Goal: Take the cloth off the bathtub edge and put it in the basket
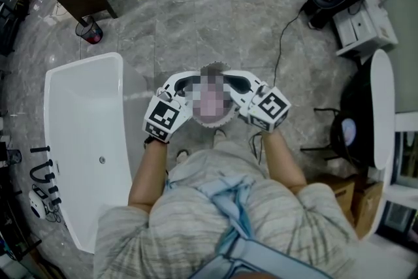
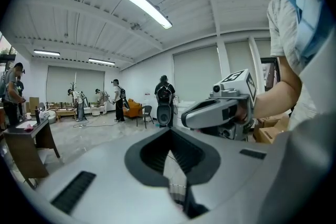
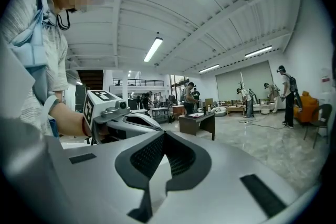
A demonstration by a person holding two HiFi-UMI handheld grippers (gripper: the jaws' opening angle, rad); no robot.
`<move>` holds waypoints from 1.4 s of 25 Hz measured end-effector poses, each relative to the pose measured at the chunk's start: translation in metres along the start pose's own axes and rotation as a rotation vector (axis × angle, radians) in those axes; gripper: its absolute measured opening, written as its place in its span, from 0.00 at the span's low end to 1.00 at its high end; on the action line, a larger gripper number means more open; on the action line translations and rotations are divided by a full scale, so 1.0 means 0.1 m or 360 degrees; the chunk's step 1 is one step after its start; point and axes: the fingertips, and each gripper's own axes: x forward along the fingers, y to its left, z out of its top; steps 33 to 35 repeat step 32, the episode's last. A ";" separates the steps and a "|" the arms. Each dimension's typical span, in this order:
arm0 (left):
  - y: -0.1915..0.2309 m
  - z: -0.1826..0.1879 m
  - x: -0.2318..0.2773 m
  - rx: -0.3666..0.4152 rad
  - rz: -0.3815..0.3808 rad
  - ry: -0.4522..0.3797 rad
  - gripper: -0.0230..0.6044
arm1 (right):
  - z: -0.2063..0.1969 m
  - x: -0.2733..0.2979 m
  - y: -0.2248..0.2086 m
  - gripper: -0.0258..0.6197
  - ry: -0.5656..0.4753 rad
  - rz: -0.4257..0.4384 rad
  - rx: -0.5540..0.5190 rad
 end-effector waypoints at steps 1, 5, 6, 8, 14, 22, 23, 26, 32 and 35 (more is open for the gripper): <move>0.00 0.00 -0.01 -0.0001 0.0000 -0.0005 0.04 | 0.00 0.00 0.01 0.05 -0.0002 -0.0005 0.0001; -0.02 -0.01 -0.07 0.0005 -0.0001 -0.0020 0.04 | 0.01 0.03 0.04 0.05 0.0006 -0.0038 -0.0014; -0.02 -0.01 -0.08 0.0004 -0.0002 -0.0021 0.04 | 0.01 0.03 0.06 0.05 0.0016 -0.0043 -0.0031; -0.02 0.00 -0.09 0.0006 -0.0002 -0.0023 0.04 | 0.00 0.04 0.07 0.05 0.0043 -0.0052 -0.0063; -0.03 0.01 -0.10 0.0012 -0.0012 -0.0037 0.04 | 0.02 0.07 0.14 0.04 0.0022 -0.0015 -0.0070; -0.01 0.03 -0.14 0.0017 -0.0012 -0.0051 0.04 | 0.09 0.09 0.25 0.05 0.0010 0.0034 -0.0079; -0.01 0.04 -0.14 0.0017 -0.0012 -0.0053 0.04 | 0.09 0.09 0.24 0.04 0.0013 0.0026 -0.0088; 0.00 0.03 -0.12 0.0016 -0.0015 -0.0052 0.04 | 0.09 0.10 0.16 0.04 0.0019 -0.0014 -0.0113; -0.05 0.04 -0.07 0.0015 -0.0023 -0.0054 0.04 | 0.06 0.04 0.21 0.04 0.0021 0.0040 -0.0070; -0.05 0.04 -0.07 0.0015 -0.0023 -0.0054 0.04 | 0.06 0.04 0.21 0.04 0.0021 0.0040 -0.0070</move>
